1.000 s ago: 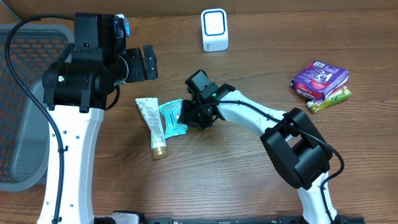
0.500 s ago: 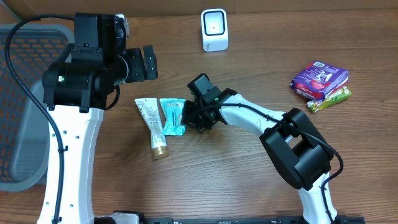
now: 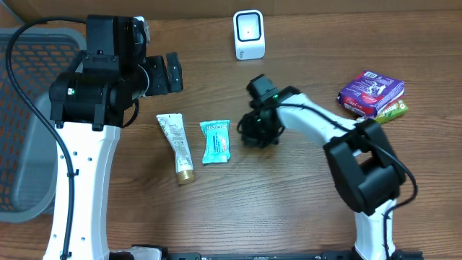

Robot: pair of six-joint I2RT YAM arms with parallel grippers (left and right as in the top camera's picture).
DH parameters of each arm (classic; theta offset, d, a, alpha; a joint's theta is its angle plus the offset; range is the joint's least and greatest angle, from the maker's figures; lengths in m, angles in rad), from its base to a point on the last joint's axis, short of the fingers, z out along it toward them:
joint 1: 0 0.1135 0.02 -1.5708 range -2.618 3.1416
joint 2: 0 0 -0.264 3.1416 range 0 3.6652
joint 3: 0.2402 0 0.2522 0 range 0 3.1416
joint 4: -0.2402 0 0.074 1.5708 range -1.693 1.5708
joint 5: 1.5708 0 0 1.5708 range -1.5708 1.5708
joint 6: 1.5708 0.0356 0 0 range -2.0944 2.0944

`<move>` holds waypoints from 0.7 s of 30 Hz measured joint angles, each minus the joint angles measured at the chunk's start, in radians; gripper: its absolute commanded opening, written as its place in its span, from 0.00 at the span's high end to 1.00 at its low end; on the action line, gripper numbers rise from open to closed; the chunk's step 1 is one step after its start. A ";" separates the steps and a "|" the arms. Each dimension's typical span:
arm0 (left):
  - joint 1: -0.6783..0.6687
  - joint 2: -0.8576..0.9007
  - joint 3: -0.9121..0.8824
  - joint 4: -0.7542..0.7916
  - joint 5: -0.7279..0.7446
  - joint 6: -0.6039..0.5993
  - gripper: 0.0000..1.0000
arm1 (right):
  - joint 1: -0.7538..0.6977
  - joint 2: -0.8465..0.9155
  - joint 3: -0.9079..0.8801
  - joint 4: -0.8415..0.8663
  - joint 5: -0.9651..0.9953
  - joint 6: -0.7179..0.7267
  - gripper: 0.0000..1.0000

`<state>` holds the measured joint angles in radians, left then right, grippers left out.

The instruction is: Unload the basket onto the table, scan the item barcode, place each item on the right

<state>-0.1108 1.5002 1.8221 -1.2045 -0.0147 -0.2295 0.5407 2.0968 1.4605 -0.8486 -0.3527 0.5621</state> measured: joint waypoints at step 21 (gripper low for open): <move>0.000 0.000 0.000 0.000 0.000 0.000 0.00 | 0.323 -0.090 0.043 0.204 0.349 -0.237 0.24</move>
<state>-0.1108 1.5002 1.8221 -1.2045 -0.0147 -0.2295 0.8639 2.0071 1.5032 -0.6449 -0.0036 0.3256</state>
